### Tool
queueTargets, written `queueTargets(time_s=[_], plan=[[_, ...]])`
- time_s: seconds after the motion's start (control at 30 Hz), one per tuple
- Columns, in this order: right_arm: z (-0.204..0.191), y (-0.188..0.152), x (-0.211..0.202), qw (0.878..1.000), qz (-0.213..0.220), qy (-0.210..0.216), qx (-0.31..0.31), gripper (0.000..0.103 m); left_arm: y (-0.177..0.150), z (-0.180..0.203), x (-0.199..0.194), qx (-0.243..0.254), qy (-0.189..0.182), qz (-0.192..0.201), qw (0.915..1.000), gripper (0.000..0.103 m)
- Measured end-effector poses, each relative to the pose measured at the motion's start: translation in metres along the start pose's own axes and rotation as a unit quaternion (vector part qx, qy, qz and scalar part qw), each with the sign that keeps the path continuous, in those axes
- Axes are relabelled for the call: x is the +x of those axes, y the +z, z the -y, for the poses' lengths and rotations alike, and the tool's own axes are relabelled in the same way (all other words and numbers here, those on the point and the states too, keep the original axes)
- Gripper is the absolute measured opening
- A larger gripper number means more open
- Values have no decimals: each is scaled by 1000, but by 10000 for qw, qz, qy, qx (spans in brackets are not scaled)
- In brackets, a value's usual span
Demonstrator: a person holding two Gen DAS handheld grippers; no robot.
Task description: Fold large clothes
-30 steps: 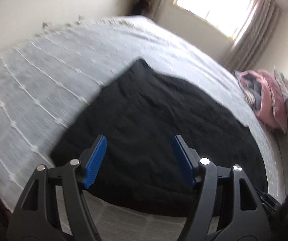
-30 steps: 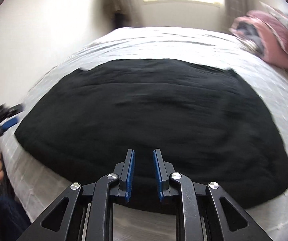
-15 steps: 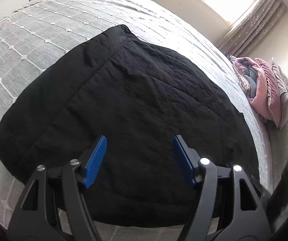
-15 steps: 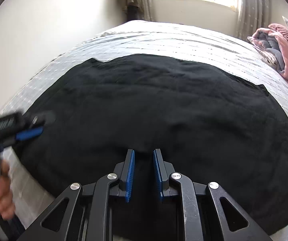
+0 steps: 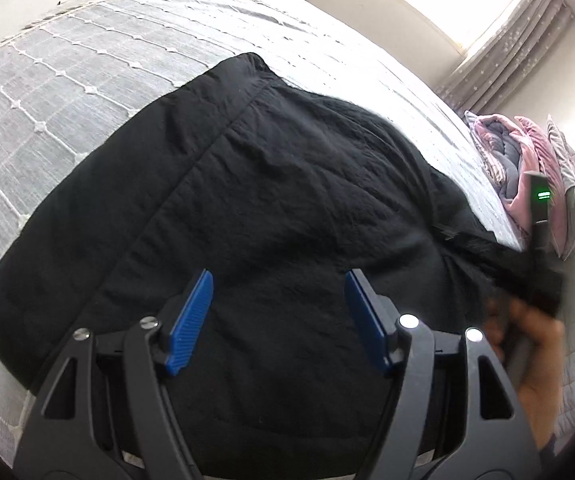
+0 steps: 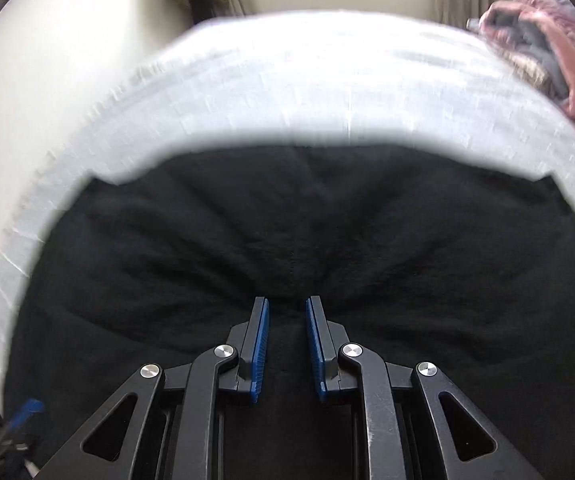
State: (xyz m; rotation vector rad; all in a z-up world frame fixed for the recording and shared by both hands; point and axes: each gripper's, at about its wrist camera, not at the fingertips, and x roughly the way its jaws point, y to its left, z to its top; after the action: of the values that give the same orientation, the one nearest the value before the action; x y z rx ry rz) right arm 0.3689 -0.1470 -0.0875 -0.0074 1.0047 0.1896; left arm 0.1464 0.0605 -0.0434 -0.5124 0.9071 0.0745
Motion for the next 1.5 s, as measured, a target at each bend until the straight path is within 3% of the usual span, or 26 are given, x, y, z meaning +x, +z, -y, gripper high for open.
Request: queueTargets(time_s=[0.23, 0.33, 0.5, 0.63, 0.8, 0.93, 1.2, 1.27, 1.37, 1.43, 1.5], plan=[[4, 3, -2, 9994, 320, 140, -69, 19, 2, -2, 0, -84, -37, -37, 10000, 69], [13, 13, -5, 9981, 496, 317, 185, 20, 5, -4, 0, -184, -142, 24, 9997, 69], [21, 20, 9, 9985, 347, 390, 167, 19, 12, 9, 18, 223, 172, -91, 9996, 69], [49, 24, -2, 9975, 469, 415, 313, 20, 16, 12, 19, 265, 250, -55, 9993, 69], [87, 0, -26, 9944, 643, 680, 491, 22, 26, 18, 20, 342, -17, -118, 9993, 69], [118, -17, -37, 9966, 650, 234, 453, 22, 38, 19, 36, 670, 365, -174, 9969, 69], [233, -49, -65, 9826, 669, -122, 1731, 22, 63, -29, 32, -244, -337, -2, 9991, 69], [247, -58, -79, 9802, 663, -386, 1825, 22, 64, -36, 27, -371, -456, 59, 9983, 69], [251, -70, -102, 9797, 634, -767, 1738, 24, 66, -49, 13, -593, -326, 319, 9972, 69], [250, -82, -122, 9805, 714, -823, 1638, 27, 67, -56, 7, -666, -335, 486, 9960, 71], [247, -98, -140, 9782, 948, -631, 1739, 37, 67, -60, 12, -539, -250, 622, 9963, 77]])
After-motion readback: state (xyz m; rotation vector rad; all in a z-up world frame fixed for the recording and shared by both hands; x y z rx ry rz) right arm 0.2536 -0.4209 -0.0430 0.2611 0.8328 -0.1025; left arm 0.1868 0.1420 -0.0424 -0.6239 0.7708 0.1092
